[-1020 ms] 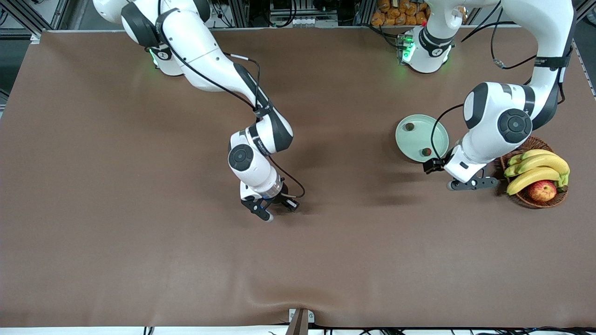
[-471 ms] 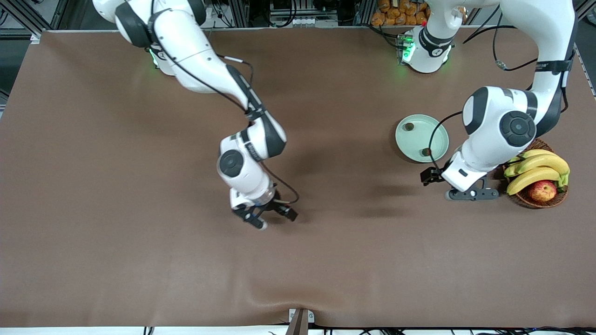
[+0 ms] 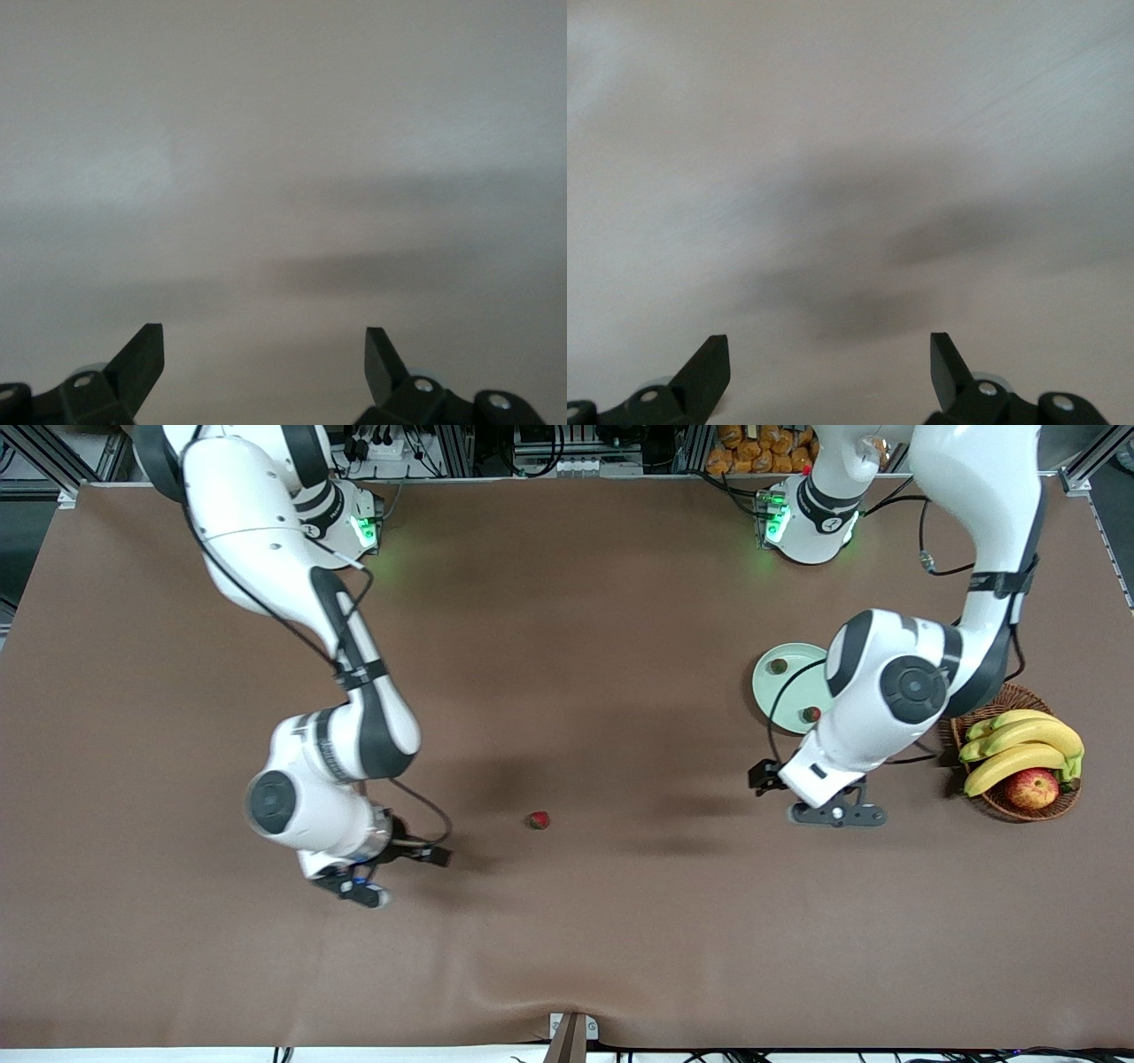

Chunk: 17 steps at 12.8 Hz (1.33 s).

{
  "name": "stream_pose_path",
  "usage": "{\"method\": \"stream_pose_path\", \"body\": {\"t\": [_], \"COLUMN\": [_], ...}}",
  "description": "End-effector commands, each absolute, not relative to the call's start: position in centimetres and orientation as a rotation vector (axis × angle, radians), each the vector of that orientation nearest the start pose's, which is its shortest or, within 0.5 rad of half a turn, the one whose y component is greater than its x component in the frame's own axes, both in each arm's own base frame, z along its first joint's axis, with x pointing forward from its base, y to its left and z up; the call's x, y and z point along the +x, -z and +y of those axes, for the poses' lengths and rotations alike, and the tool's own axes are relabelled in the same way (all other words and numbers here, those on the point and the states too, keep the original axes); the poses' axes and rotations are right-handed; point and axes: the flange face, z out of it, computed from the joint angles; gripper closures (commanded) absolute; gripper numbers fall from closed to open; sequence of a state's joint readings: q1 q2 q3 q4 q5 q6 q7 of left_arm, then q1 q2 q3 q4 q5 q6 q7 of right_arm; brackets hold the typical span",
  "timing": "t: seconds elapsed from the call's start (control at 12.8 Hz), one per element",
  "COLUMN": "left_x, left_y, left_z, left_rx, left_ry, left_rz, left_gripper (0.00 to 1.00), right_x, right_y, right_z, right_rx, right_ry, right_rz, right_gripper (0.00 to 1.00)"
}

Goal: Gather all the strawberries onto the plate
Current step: 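Release the third strawberry mid-table with the right gripper while the left gripper approaches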

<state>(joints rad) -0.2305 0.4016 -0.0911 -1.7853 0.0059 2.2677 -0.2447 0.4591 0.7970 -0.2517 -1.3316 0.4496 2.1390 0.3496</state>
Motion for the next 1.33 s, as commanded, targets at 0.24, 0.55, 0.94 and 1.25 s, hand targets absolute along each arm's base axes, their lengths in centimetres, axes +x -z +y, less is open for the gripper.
{"method": "stream_pose_path", "body": {"t": [0.24,0.55,0.94,1.25], "left_x": [65.4,65.2,61.9,60.4], "left_y": [-32.5,-32.0,-29.2,-25.1], "left_z": [-30.4,-34.3,-42.3,-45.5], "left_rx": [-3.241,-3.269,-3.305,-3.333], "left_ry": [0.189,0.316,0.510,0.677], "left_rz": [0.097,0.136,0.318,0.389], "left_gripper": [0.00,0.00,0.00,0.00], "right_x": [70.5,67.9,64.8,62.2], "right_y": [-35.7,-42.9,-49.2,-53.0], "right_z": [13.4,3.6,0.1,-1.5], "right_rx": [-3.038,-3.046,-3.130,-3.120], "right_ry": [-0.012,0.021,0.020,-0.008], "right_rz": [0.192,0.057,0.002,-0.029], "right_gripper": [0.00,0.00,0.00,0.00]}}
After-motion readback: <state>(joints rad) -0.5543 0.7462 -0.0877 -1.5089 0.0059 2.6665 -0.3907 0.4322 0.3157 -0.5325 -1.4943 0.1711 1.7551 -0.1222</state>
